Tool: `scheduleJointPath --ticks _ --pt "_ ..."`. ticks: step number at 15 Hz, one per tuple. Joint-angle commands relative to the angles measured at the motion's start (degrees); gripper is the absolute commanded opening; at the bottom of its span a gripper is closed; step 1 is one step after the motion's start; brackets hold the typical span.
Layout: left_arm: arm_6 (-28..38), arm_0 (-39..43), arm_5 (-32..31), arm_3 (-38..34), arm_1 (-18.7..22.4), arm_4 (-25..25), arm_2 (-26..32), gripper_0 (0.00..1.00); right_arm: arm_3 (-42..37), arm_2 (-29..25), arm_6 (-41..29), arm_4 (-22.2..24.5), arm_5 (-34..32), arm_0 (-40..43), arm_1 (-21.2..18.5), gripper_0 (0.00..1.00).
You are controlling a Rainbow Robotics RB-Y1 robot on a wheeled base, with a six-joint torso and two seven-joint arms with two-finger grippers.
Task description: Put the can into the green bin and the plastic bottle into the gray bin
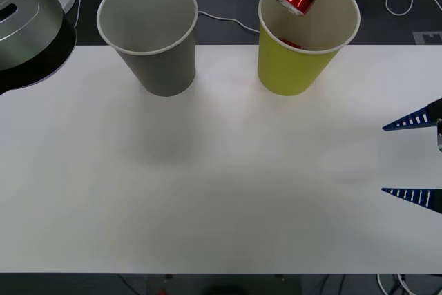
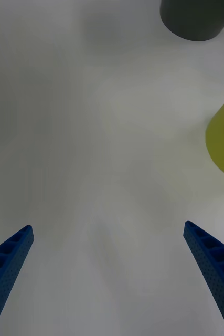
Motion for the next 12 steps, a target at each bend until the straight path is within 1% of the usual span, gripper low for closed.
scheduleJointPath --ticks 1,3,5,6,8,9,11,12 --pt "-0.1 -0.5 -0.1 0.1 0.0 0.4 0.1 1.00 0.0 0.0 0.0 0.0 0.0 0.0 0.0 1.00" --pt "-0.2 -0.7 -0.3 0.1 0.0 0.9 0.1 1.00 0.0 0.0 0.0 0.0 0.0 0.0 0.0 1.00" --pt "-0.4 -2.4 -3.8 0.3 0.5 1.8 0.3 1.00 0.0 0.0 0.0 0.0 0.0 0.0 0.0 1.00" --pt "-1.6 -2.5 -5.9 0.2 1.1 2.1 1.5 1.00 0.0 0.0 0.0 0.0 0.0 0.0 0.0 1.00" --pt "-7.6 -2.0 -10.4 -0.7 4.1 3.3 4.0 1.00 0.0 0.0 0.0 0.0 0.0 0.0 0.0 1.00" --pt "-8.9 -1.7 -11.7 -1.8 5.4 3.9 4.2 1.00 0.0 0.0 0.0 0.0 0.0 0.0 0.0 1.00" --pt "-12.7 -0.3 -15.1 -5.0 9.8 7.2 4.7 1.00 0.0 0.0 0.0 0.0 0.0 0.0 0.0 1.00" --pt "-14.1 0.5 -16.7 -6.5 11.9 7.6 5.6 1.00 0.0 0.0 0.0 0.0 0.0 0.0 0.0 1.00"
